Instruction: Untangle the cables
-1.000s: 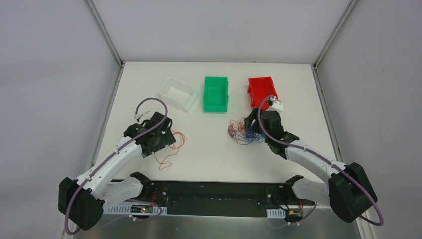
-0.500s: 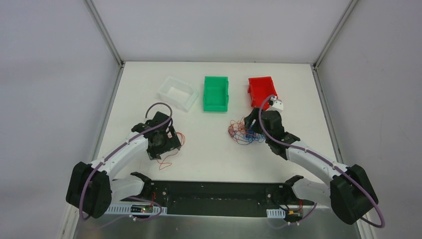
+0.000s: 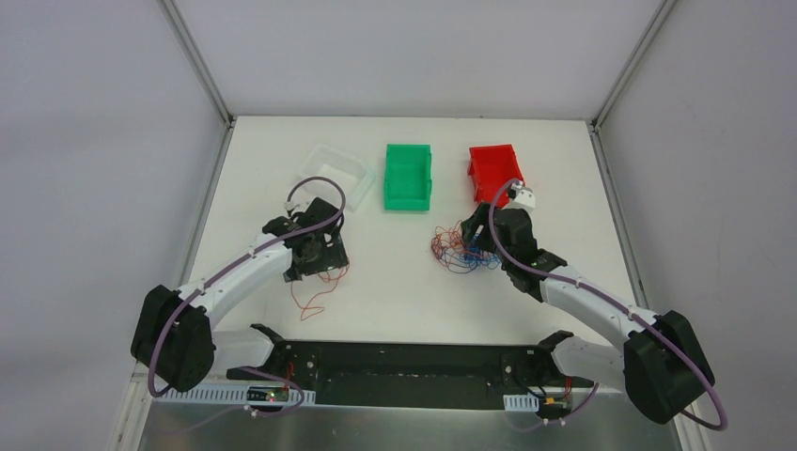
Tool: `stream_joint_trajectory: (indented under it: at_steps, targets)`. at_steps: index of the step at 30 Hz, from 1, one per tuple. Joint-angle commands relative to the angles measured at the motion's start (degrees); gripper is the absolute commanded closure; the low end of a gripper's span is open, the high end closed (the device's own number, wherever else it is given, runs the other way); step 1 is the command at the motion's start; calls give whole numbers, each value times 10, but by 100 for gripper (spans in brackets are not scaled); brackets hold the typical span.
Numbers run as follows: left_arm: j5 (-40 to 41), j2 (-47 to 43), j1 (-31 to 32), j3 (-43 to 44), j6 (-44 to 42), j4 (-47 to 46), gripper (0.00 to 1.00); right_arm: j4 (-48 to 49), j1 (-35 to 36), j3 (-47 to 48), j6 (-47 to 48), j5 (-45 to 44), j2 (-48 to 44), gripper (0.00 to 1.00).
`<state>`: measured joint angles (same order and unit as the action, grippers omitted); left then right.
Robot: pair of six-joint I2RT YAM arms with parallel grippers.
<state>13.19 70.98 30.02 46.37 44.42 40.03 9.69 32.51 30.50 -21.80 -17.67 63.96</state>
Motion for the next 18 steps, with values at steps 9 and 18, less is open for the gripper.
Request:
stream_joint_trajectory:
  at_steps: [9,18]
  targets:
    - [-8,-127,-129,-68,-5,20,1,21,1,3,1,10,-3,30]
    - [-164,-181,-202,-201,3,-137,1,21,1,-3,5,11,-19,30]
